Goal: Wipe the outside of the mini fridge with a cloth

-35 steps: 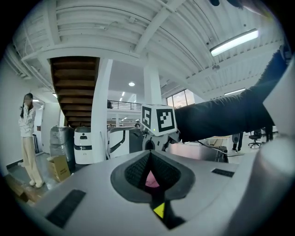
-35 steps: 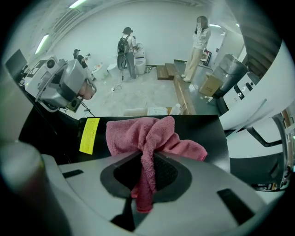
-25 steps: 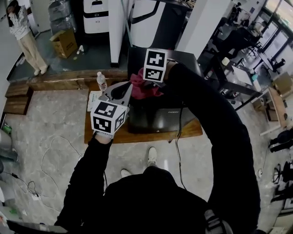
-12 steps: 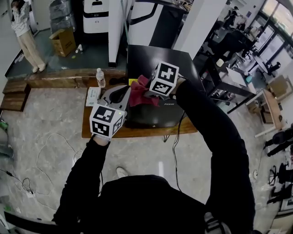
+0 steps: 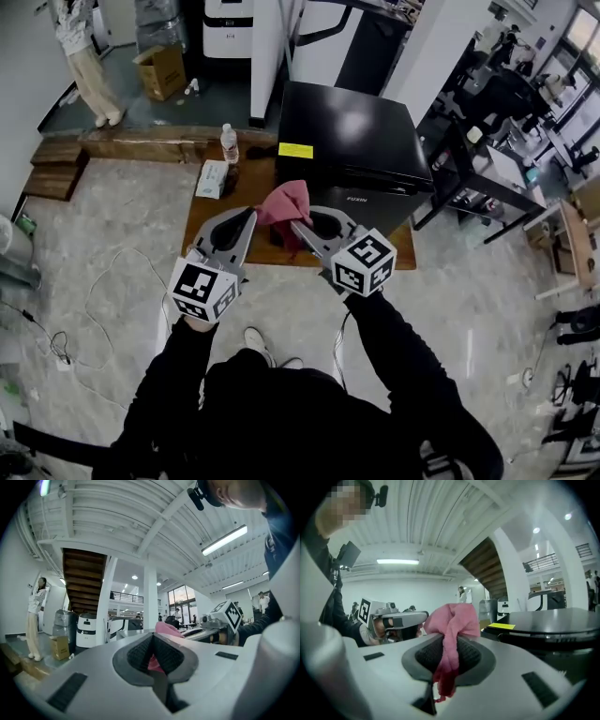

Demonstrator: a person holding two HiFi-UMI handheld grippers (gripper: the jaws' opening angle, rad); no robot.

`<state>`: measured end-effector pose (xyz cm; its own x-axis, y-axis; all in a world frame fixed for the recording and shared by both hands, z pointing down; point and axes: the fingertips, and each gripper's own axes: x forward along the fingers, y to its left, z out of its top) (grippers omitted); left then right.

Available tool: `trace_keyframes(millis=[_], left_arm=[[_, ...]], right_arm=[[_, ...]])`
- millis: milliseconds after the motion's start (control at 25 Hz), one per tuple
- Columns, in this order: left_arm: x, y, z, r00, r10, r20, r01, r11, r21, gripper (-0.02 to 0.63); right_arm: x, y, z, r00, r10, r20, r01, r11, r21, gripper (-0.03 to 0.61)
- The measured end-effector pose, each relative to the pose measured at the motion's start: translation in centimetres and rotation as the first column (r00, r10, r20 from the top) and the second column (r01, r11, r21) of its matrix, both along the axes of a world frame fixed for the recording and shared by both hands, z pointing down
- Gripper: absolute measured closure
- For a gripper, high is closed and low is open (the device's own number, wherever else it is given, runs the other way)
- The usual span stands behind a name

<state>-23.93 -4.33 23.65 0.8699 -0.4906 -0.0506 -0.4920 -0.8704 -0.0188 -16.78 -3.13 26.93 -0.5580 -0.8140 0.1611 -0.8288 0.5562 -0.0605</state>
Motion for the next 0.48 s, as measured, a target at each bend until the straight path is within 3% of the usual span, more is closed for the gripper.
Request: trace_keyframes(millis=[240,480], left_arm=[[-4.3,0.9,1.2,0.999,-0.052,0.01,0.052,0.999,-0.005,0.607],[-8.4,-2.2,2.4,1.0,-0.008,0.01,0.008,1.0,-0.008,0.607]], right_arm=[[-3.6,2.2,0.9,0.967,0.117,0.227,-0.146,0.982,0.117,0.511],[-9.0,0.3,2.0,0.94,0.18,0.29,-0.227,0.965,0.135,0.511]])
